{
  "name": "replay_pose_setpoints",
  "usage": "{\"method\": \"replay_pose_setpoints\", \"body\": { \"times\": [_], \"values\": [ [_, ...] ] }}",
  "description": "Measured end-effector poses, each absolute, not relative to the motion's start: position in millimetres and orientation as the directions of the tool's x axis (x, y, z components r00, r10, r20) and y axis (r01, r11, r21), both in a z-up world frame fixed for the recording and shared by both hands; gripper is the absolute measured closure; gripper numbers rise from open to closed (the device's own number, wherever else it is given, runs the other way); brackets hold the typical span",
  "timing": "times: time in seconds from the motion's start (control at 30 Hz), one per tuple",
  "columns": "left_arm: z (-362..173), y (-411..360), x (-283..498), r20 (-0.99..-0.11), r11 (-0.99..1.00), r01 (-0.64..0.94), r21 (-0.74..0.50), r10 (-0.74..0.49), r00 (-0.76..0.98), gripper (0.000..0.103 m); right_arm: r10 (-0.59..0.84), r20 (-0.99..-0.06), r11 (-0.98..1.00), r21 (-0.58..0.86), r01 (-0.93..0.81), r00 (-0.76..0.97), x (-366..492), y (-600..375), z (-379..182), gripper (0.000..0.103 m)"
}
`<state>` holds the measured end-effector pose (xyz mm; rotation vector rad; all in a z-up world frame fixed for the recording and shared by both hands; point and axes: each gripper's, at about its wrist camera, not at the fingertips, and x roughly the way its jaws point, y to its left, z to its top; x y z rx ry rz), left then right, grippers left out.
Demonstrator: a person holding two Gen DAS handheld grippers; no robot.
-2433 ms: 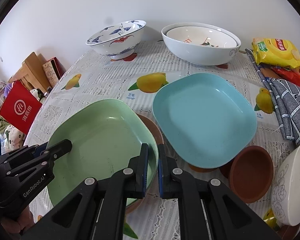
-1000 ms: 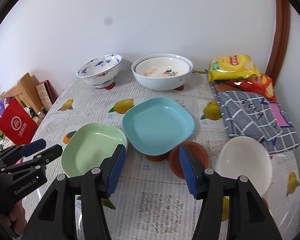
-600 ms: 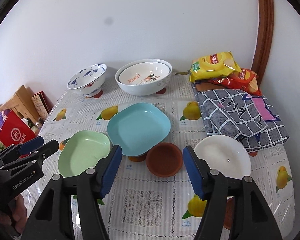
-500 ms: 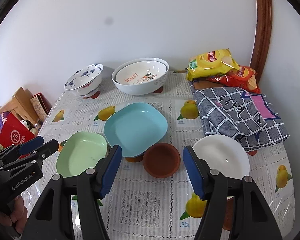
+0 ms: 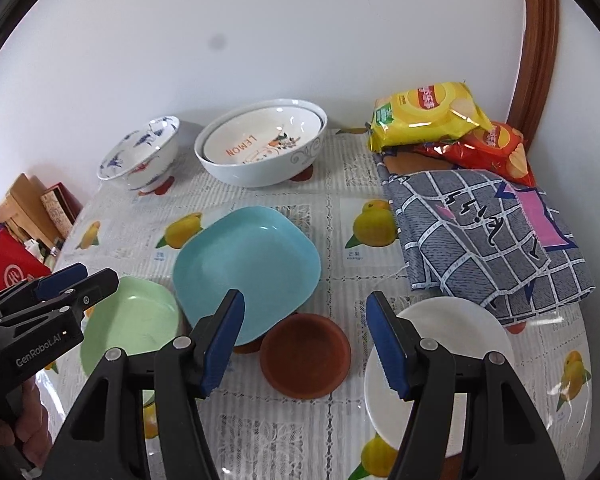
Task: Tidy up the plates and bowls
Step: 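Move both grippers to the blue plate and pinch its rim, then lift the blue plate with both grippers and carry it over the green plate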
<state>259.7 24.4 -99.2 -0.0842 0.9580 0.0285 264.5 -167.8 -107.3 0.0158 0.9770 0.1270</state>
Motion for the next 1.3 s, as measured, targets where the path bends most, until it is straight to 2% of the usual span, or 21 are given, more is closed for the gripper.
{"method": "replay_pose_setpoints", "body": {
  "times": [0.5,0.67,0.83,0.93,1.1,1.3],
  "values": [
    [-153.8,12.5,326.4,-0.869,0.998,-0.029,-0.052,-0.031,0.494,0.055,0.096,-0.875,0.995,0.103,-0.010,0.474,326.6,-162.2,-161.7,0.050],
    [-166.8,11.2,337.3,-0.881,0.998,-0.018,-0.066,-0.050,0.471,0.055,0.079,-0.887,0.996,0.091,0.003,0.455,337.0,-160.6,-174.1,0.055],
    [-176.2,7.2,343.4,-0.886,0.998,-0.010,-0.064,-0.052,0.461,0.056,0.087,-0.901,0.995,0.103,0.015,0.426,342.8,-160.8,-185.4,0.067],
    [-181.7,8.1,347.7,-0.891,0.998,-0.014,-0.064,-0.051,0.452,0.062,0.087,-0.907,0.994,0.108,0.027,0.411,345.9,-160.5,-191.4,0.074],
    [-186.0,7.4,350.6,-0.888,0.997,-0.008,-0.083,-0.070,0.454,0.083,0.092,-0.915,0.994,0.110,0.026,0.392,351.2,-157.5,-199.3,0.087],
    [-181.7,10.4,350.0,-0.878,0.995,-0.026,-0.096,-0.072,0.474,0.088,0.086,-0.904,0.994,0.105,0.021,0.419,351.0,-154.1,-196.8,0.095]
  ]
}}
